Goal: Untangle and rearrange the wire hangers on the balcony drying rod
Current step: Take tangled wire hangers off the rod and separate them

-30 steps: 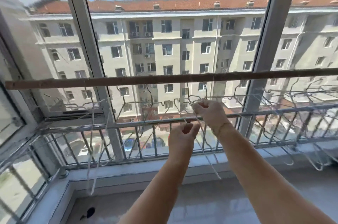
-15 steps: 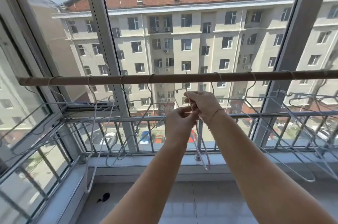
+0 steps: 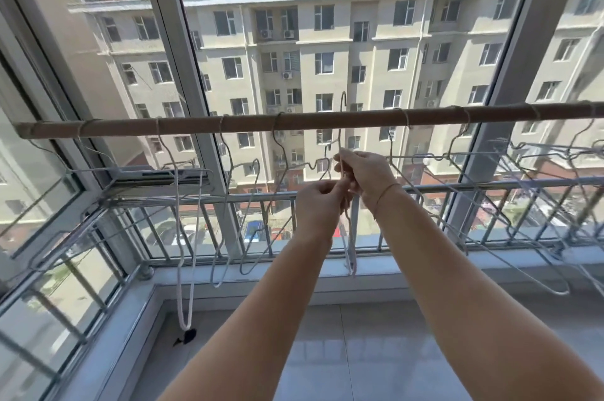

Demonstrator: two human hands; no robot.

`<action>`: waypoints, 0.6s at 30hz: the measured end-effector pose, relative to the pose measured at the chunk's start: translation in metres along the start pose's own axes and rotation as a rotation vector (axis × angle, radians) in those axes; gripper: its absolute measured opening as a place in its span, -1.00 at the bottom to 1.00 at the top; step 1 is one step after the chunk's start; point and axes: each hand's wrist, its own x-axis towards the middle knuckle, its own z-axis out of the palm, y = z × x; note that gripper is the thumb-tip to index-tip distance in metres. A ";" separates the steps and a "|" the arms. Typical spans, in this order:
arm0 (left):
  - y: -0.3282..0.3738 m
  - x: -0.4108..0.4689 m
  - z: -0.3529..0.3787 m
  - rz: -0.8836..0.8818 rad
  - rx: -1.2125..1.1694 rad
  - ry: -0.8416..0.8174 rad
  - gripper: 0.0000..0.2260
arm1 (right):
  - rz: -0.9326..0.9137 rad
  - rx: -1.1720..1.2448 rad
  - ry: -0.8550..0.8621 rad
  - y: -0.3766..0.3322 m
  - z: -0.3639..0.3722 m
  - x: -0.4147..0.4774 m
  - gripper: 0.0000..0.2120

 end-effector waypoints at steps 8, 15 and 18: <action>-0.031 -0.007 -0.005 -0.123 0.028 -0.034 -0.84 | 0.096 -0.025 -0.008 0.029 -0.008 -0.007 -0.78; -0.090 -0.033 -0.035 -0.248 0.152 -0.033 -0.81 | 0.169 -0.209 -0.076 0.093 -0.030 -0.036 -0.88; -0.106 -0.040 -0.056 -0.260 0.288 -0.036 -0.82 | 0.117 -0.311 -0.001 0.105 -0.048 -0.038 -0.87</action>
